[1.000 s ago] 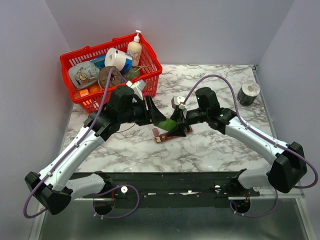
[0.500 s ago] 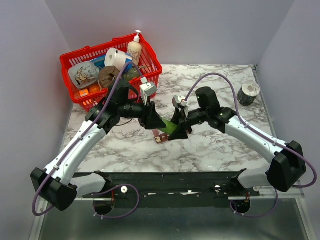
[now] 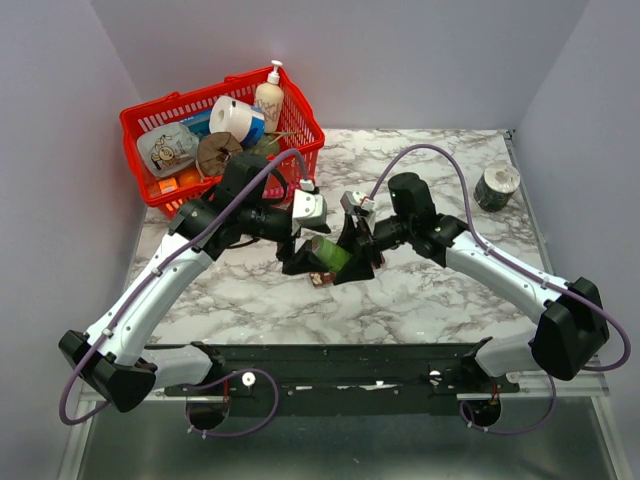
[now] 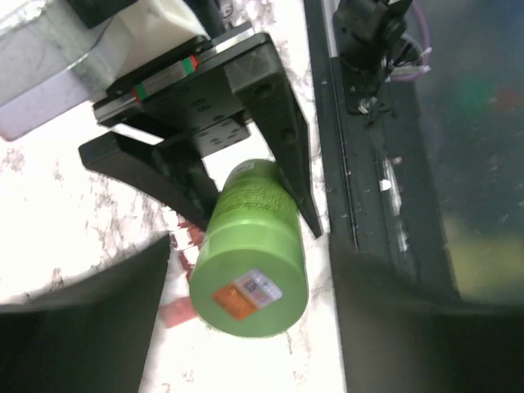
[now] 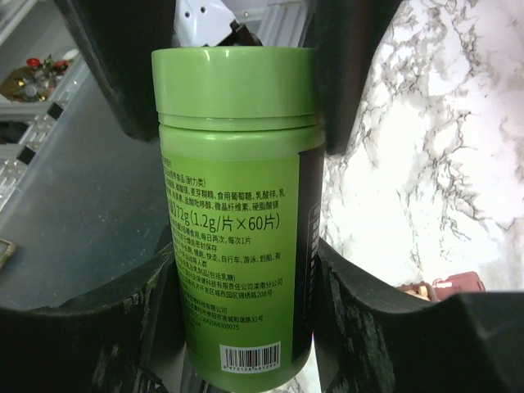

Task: Sort the pills into containers

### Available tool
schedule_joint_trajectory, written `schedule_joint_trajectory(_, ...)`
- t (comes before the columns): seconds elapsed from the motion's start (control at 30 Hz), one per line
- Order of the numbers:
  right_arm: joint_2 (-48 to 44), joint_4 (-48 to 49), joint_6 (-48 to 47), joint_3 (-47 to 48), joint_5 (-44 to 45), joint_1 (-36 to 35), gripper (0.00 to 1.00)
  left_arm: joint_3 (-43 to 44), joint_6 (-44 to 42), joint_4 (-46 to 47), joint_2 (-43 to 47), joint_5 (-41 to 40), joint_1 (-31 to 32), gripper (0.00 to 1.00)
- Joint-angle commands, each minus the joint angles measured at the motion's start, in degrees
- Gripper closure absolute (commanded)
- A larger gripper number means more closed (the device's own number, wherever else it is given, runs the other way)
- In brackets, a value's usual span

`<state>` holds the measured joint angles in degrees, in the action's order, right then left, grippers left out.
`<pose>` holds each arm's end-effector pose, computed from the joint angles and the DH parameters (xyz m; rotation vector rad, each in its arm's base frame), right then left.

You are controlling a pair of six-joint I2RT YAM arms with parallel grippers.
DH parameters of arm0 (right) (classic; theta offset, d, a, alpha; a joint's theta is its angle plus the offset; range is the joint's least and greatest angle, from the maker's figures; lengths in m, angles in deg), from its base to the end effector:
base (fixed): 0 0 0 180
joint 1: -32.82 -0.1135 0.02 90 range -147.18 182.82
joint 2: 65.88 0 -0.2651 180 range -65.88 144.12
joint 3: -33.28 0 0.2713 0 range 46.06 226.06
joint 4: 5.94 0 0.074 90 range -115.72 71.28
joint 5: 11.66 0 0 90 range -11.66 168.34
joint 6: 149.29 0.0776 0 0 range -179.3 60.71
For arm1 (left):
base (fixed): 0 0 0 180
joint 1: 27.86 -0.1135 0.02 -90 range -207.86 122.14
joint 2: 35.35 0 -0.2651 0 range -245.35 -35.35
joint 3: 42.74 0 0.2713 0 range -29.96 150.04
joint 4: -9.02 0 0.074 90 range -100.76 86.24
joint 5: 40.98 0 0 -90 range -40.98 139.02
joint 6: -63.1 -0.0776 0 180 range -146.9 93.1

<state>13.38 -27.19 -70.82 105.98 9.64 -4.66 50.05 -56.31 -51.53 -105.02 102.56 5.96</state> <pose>0.2183 0.2585 0.2953 -1.4771 1.3819 1.4987 0.1919 -0.2037 0.3956 1.5056 1.4741 -1.0695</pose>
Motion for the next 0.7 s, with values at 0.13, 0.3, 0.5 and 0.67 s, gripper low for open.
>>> schedule_joint_trajectory(0.13, -0.43, 1.44, -2.09, 1.16, 1.38, -0.58, 0.99, -8.10, 12.95, 16.61, 8.04, -3.79, 1.07, 0.01)
schedule_joint_trajectory(0.3, -0.60, -0.23, -3.85, 1.60, 3.22, -0.58, 0.99, -14.70, 36.63, 30.70, 15.43, -11.15, 0.72, 0.01)
schedule_joint_trajectory(0.5, -0.87, -1.64, -5.78, 1.95, 5.95, -0.58, 0.99, -16.20, 61.28, 27.39, 23.17, -37.49, 0.63, 0.01)
schedule_joint_trajectory(0.67, -0.25, -1.90, -5.87, 2.22, 6.65, -0.67, 0.99, -13.13, 79.14, 17.90, 21.51, -41.67, 0.63, 0.01)
